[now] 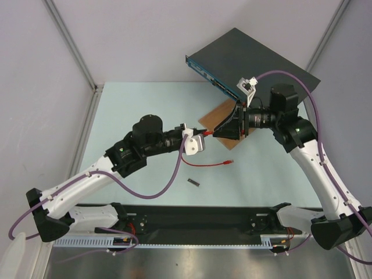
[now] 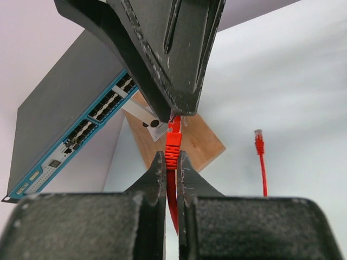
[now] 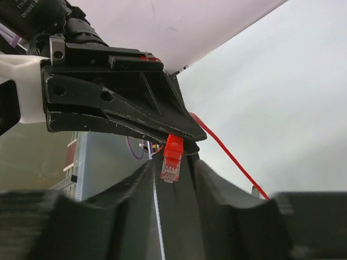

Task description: Insert the plug into the switch port

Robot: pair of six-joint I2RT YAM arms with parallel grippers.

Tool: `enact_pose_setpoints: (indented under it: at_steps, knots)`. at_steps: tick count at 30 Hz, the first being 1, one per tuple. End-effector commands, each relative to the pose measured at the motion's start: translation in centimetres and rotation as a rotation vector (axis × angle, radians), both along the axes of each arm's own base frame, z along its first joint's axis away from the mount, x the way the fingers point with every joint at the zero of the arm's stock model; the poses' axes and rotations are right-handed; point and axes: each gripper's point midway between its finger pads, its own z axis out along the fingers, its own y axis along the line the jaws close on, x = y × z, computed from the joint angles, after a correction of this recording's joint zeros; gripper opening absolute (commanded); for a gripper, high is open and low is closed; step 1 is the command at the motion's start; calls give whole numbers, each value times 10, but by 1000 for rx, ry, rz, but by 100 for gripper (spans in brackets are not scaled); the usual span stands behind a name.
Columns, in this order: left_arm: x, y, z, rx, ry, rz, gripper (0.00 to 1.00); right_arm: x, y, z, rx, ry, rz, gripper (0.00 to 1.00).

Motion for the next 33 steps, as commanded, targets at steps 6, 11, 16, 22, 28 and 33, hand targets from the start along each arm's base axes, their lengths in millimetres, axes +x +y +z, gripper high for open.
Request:
enact_pose_setpoints:
  at_steps: [6, 11, 16, 22, 28, 33]
  knots:
    - [1, -1, 8, -5, -54, 4, 1, -3, 5, 8, 0, -99, 31, 7]
    - [-5, 2, 9, -20, 38, -4, 50, -3, 3, 11, -15, -174, 42, 0]
    - [-25, 7, 20, -70, 166, -117, 58, -4, 1, 8, -43, -285, 60, 0]
    - [-41, 7, 34, -99, 442, -253, 70, -14, 4, 4, -112, -442, 108, 0]
    - [-42, 3, 30, -93, 535, -290, 68, -22, 6, 8, -124, -531, 129, 0]
    - [-49, 3, 25, -71, 580, -335, 66, -26, 9, 8, -143, -596, 128, 0]
